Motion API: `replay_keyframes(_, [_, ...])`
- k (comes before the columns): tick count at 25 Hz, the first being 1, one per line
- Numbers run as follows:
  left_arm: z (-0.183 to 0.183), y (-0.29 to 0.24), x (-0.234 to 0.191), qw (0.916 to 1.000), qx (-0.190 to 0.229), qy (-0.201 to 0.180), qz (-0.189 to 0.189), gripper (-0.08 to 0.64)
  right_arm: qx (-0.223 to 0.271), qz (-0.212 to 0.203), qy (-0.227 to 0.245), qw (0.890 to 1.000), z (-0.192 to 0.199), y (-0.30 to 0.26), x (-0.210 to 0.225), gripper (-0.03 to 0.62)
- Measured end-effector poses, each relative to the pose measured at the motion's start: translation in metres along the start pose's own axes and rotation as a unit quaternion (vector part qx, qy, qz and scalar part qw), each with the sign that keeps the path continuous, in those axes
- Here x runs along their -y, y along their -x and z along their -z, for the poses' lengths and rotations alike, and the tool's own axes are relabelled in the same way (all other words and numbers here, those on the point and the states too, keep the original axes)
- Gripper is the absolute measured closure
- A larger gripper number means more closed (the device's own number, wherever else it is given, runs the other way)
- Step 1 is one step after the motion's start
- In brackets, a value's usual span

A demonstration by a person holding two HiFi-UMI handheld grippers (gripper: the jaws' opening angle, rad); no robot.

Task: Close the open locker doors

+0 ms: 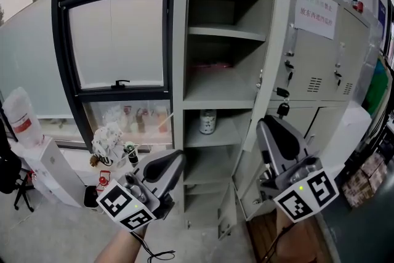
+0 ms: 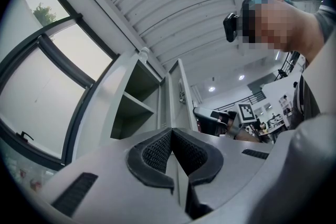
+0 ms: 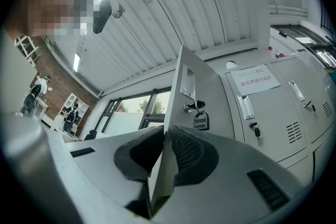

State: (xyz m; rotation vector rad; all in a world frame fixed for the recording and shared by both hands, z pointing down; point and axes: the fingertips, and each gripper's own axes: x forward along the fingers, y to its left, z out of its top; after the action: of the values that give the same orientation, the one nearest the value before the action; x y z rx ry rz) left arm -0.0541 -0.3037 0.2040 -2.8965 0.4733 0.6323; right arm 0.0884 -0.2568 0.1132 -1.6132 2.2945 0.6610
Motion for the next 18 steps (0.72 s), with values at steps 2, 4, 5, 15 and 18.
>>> replay_keyframes(2, [-0.001, 0.003, -0.003, 1.0, 0.001, 0.0, -0.001, 0.551, -0.001, -0.001, -0.001, 1.0, 0.002, -0.005, -0.004, 0.575])
replay_keyframes(4, [-0.003, 0.006, -0.007, 1.0, 0.002, 0.0, -0.002, 0.551, -0.001, -0.001, -0.001, 1.0, 0.003, -0.01, -0.007, 0.575])
replay_keyframes(5, [-0.004, 0.008, -0.008, 1.0, 0.002, 0.0, -0.002, 0.551, -0.002, -0.002, 0.0, 1.0, 0.004, -0.012, -0.009, 0.575])
replay_keyframes(15, [-0.007, 0.021, -0.025, 1.0, 0.002, -0.002, -0.009, 0.551, -0.005, -0.003, 0.016, 1.0, 0.012, -0.038, -0.023, 0.575])
replay_keyframes(18, [-0.007, 0.024, -0.031, 1.0, 0.002, -0.002, -0.01, 0.551, -0.006, -0.001, 0.016, 1.0, 0.015, -0.045, -0.026, 0.575])
